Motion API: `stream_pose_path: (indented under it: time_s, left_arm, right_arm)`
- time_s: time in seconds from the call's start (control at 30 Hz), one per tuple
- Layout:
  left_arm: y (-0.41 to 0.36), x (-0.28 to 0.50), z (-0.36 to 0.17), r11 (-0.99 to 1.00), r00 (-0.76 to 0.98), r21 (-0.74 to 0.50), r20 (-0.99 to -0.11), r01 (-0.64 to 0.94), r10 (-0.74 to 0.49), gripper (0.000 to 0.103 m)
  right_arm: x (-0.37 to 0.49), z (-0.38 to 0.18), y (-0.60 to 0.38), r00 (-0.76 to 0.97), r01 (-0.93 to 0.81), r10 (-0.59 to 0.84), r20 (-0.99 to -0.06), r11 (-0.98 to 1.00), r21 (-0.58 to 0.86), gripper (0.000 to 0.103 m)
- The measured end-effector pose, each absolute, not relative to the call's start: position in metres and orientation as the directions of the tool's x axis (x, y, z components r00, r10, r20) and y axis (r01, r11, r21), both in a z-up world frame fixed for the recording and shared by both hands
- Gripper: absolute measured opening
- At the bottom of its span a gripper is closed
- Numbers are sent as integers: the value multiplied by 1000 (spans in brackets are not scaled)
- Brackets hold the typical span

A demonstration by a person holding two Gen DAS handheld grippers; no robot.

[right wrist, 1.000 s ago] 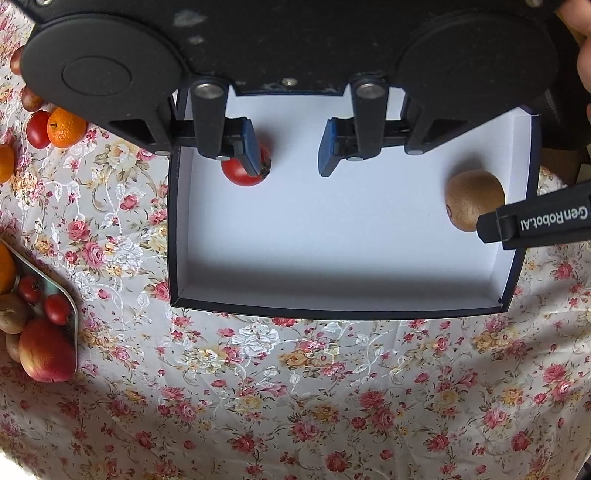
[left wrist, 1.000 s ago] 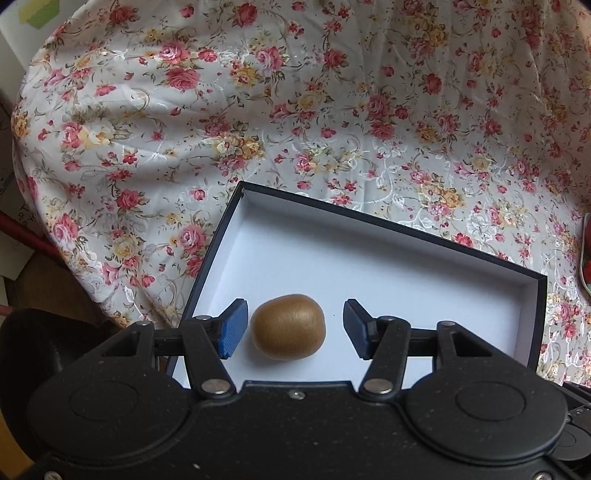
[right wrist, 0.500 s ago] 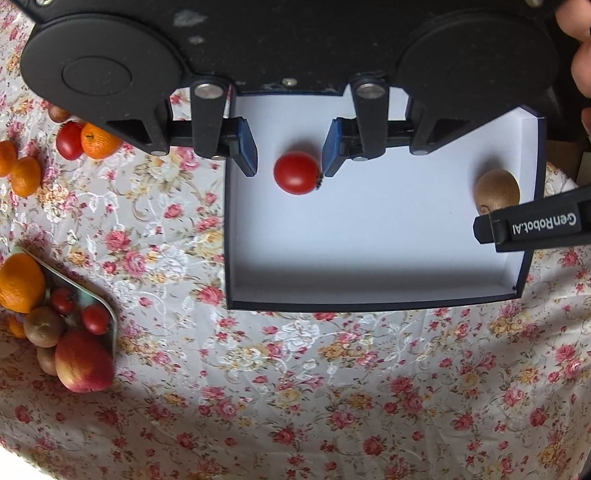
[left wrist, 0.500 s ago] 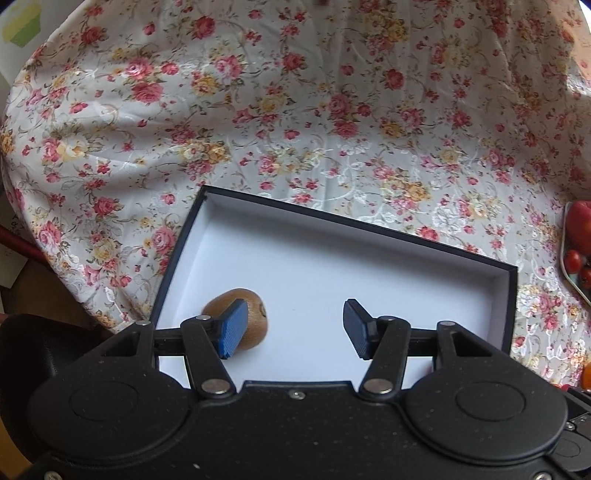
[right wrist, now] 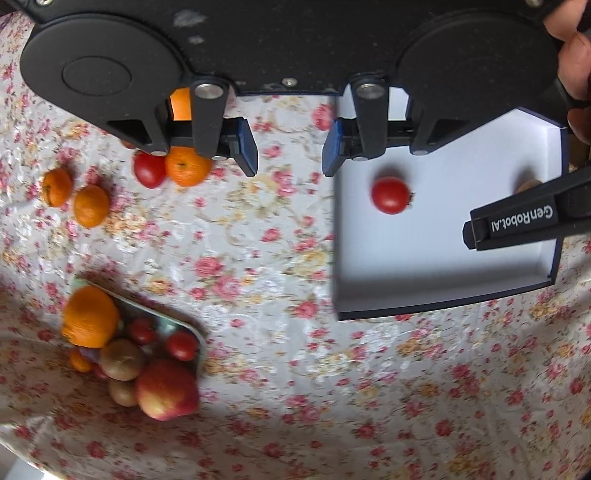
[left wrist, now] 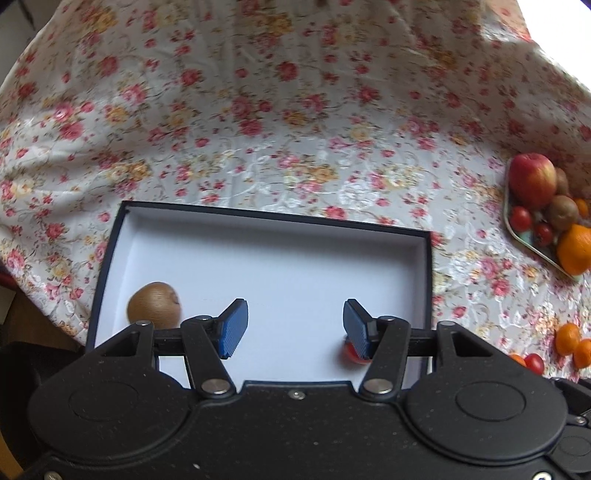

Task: Organize fruits
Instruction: 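Open the left tool releasing the kiwi while the right tool releases the tomato in the box, then move both tools back toward the loose tangerines and tomatoes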

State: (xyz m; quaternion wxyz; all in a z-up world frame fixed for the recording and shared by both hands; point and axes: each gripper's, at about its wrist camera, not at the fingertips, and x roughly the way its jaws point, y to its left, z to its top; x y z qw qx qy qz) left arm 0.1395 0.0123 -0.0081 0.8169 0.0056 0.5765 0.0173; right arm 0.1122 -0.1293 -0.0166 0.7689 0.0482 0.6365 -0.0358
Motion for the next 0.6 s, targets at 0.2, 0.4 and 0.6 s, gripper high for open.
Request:
stream_pose_path:
  time_s: [0.2,0.4,0.6]
  left_arm:
    - [-32,130,-9,997,323,14,-946,73,-10,60]
    - [-78,116,-16,984,291,5,-956,178,-48,60]
    - [-120,98,-21,963,256,-9,-963,268,-81,60]
  right_arm:
    - [100,-7,-183,187,202,2,-982,979,40,43]
    - [80,-9,-238,153,303,-27,-988,953,21,43]
    - [56,-14,-281,124,383,-52,-991,924,-1,43]
